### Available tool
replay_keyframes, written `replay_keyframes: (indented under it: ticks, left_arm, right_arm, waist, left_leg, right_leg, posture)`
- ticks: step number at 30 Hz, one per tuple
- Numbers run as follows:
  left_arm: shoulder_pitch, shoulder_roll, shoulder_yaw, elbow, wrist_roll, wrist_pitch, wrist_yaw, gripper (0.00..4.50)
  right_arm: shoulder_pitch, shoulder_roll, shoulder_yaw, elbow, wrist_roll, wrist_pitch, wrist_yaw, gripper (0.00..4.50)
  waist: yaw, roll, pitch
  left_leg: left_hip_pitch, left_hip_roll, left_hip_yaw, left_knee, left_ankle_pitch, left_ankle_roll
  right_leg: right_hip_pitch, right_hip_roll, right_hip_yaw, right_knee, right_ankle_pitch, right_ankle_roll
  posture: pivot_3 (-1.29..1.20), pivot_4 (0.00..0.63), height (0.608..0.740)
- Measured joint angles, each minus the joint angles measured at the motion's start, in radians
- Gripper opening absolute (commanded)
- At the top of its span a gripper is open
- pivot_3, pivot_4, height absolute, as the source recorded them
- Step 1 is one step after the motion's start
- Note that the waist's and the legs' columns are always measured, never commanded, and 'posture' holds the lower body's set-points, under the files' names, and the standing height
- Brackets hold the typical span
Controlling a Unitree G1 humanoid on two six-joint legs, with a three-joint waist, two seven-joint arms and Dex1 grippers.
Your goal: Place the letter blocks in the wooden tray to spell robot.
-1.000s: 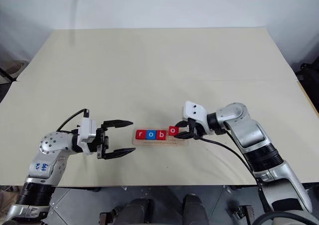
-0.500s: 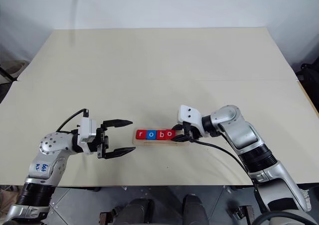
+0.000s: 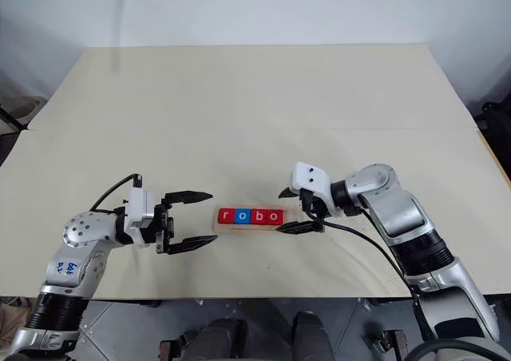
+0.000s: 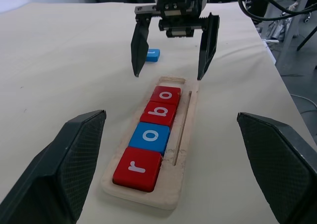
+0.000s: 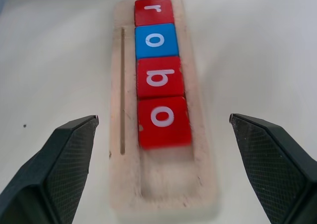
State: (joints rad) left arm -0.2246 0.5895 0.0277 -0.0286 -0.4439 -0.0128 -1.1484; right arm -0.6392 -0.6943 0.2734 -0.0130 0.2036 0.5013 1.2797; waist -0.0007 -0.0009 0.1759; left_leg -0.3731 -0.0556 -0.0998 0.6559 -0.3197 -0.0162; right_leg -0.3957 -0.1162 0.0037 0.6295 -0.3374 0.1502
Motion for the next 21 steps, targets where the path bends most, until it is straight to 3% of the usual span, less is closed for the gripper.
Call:
replay_keyframes:
  ticks: [8, 15, 21]
  left_arm:
    - [0.008, -0.001, 0.001, -0.005, 0.000, 0.000, 0.009, 4.50]
    - [-0.017, -0.020, -0.007, 0.014, 0.001, -0.002, 0.012, 4.50]
    - [-0.049, -0.028, -0.010, 0.055, 0.002, -0.004, 0.001, 4.50]
  right_arm:
    - [0.219, -0.099, -0.267, -0.048, 0.084, -0.007, -0.073, 4.47]
    - [0.510, -0.037, -0.557, -0.155, 0.166, -0.018, -0.265, 4.47]
    - [0.663, 0.005, -0.638, -0.183, 0.179, -0.106, -0.342, 4.47]
  waist:
    - [0.006, 0.000, 0.000]
    - [0.007, 0.000, 0.000]
    - [0.003, 0.000, 0.000]
  left_leg:
    - [-0.001, 0.000, 0.000, 0.000, 0.000, 0.000]
    - [0.000, 0.000, 0.001, 0.000, 0.000, 0.000]
    - [0.002, 0.000, 0.002, 0.000, 0.000, 0.000]
  right_leg:
    - [0.000, 0.000, 0.000, 0.000, 0.000, 0.000]
    - [0.001, 0.001, 0.000, 0.001, 0.000, 0.000]
    - [0.002, 0.001, 0.002, 0.001, 0.000, 0.000]
  posture:
    - [0.00, 0.150, 0.740]
    - [0.00, 0.150, 0.740]
    - [0.00, 0.150, 0.740]
